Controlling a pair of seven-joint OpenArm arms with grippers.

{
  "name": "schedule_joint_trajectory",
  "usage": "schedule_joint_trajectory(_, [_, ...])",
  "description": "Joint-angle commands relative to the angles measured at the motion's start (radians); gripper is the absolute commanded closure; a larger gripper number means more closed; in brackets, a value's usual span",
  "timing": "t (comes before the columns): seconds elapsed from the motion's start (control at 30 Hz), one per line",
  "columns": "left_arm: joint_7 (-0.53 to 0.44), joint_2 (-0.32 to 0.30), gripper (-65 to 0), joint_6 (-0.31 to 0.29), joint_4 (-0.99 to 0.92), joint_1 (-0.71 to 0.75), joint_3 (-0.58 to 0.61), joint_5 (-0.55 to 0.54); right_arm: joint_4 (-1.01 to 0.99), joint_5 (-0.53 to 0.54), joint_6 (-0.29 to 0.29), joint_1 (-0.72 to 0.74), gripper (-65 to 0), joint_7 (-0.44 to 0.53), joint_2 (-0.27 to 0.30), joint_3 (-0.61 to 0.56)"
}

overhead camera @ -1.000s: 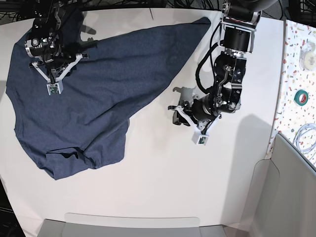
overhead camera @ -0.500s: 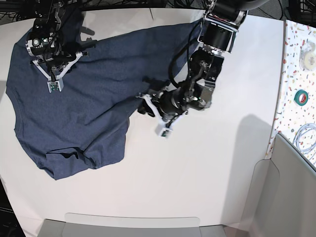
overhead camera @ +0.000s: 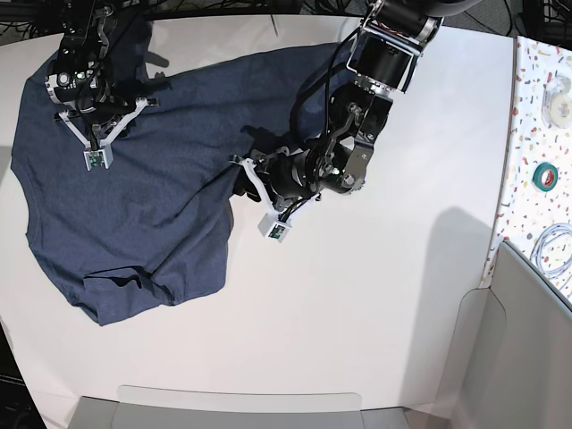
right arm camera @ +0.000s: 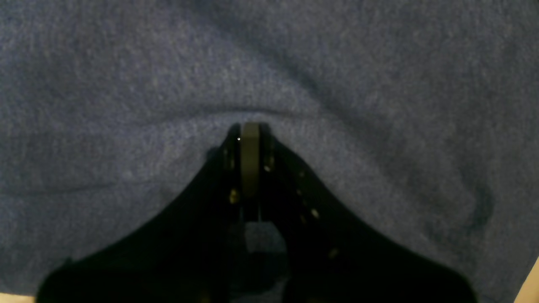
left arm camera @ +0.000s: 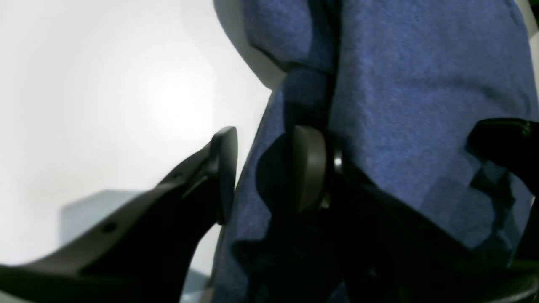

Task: Layout the t-shirt on the table in an organized manner, then fold the t-shirt properly
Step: 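Release with the left gripper and reach to grasp the shirt middle, then drag the grasped fabric with the left gripper away from the right gripper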

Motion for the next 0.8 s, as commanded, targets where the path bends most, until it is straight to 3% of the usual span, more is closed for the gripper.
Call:
schedule_joint_trajectory(0.0, [0.032, 0.014, -22.1, -0.002, 0.007, -0.008, 0.004, 0.002, -0.004, -0.006, 0.004, -0.002, 0.0, -0.030, 0.005, 0.003])
schedule_joint_trajectory(0.23, [0.030, 0.020, -22.1, -0.002, 0.007, -0.009, 0.004, 0.002, -0.005, -0.006, 0.004, -0.001, 0.0, -0.030, 0.004, 0.003])
schedule_joint_trajectory(0.57, [0.018, 0.082, -21.9, 0.003, 0.004, -0.017, -0.005, 0.008, -0.025, -0.006, 0.004, -0.002, 0.0, -0.030, -0.008, 0.003])
schedule_joint_trajectory(0.77, [-0.076, 0.091, -22.0, 0.004, -0.125, -0.094, -0.002, 0.008, -0.025, -0.007, 0.004, -0.005, 0.0, -0.030, -0.024, 0.003])
